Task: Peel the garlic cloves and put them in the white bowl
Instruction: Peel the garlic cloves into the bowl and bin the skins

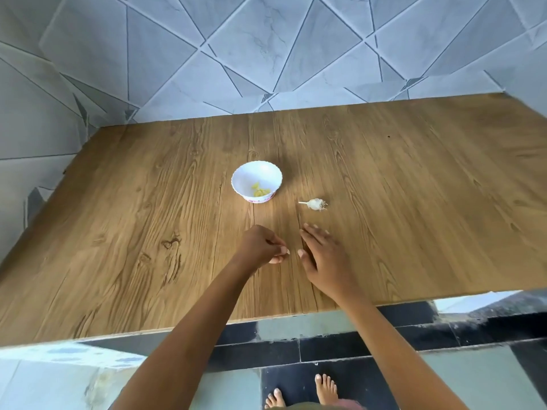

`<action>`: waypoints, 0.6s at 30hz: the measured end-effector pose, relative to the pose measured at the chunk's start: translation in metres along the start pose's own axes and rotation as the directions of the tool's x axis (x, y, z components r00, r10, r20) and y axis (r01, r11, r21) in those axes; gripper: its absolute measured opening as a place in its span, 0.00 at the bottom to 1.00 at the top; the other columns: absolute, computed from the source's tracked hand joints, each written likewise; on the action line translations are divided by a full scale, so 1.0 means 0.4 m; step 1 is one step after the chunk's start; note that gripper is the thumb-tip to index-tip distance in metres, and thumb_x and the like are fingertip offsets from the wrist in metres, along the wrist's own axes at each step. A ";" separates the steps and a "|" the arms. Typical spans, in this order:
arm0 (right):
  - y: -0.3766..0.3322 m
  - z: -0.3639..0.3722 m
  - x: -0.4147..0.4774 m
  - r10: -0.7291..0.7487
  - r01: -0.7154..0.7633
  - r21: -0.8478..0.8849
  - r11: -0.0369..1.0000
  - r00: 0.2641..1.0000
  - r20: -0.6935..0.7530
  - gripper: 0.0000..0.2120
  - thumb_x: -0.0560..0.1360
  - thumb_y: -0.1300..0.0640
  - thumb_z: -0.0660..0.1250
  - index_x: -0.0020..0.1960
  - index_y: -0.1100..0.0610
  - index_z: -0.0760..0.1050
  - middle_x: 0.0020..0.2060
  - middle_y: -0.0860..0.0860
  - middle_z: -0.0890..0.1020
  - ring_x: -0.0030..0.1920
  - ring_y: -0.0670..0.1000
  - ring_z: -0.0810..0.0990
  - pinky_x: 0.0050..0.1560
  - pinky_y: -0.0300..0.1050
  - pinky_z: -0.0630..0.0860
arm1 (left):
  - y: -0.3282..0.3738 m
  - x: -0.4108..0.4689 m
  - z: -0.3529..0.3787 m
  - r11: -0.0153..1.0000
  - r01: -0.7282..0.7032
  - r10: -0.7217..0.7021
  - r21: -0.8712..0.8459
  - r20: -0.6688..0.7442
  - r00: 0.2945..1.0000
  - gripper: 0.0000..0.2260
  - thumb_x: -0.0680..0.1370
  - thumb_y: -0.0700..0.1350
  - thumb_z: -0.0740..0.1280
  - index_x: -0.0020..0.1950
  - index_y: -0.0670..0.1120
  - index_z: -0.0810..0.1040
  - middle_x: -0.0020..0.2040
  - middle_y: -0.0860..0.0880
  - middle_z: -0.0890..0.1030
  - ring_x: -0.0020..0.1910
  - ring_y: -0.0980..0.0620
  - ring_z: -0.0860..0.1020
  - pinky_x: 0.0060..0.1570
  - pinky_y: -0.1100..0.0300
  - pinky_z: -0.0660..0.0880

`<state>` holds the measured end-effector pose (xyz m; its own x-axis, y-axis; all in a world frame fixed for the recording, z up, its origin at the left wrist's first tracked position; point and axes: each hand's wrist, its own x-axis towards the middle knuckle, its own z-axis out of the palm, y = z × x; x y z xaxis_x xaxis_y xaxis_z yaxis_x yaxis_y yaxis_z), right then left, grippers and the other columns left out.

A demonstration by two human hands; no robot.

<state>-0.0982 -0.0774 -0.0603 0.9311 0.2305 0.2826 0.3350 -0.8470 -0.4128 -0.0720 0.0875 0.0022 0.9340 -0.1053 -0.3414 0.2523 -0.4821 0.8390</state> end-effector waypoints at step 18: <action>-0.007 -0.058 0.047 0.130 -0.232 0.737 0.635 0.972 0.195 0.07 0.74 0.60 0.69 0.42 0.49 0.79 0.32 0.45 0.80 0.34 0.40 0.77 0.39 0.36 0.74 | -0.005 -0.031 0.020 0.935 -0.027 0.008 -0.352 -0.055 0.998 0.03 0.75 0.36 0.69 0.47 0.38 0.81 0.38 0.45 0.83 0.37 0.53 0.81 0.41 0.65 0.79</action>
<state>-0.0849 -0.0818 -0.0338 0.9769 0.2073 0.0525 0.1026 -0.2388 -0.9656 -0.0861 0.0828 0.0014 0.9484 -0.0615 -0.3111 0.3002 -0.1416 0.9433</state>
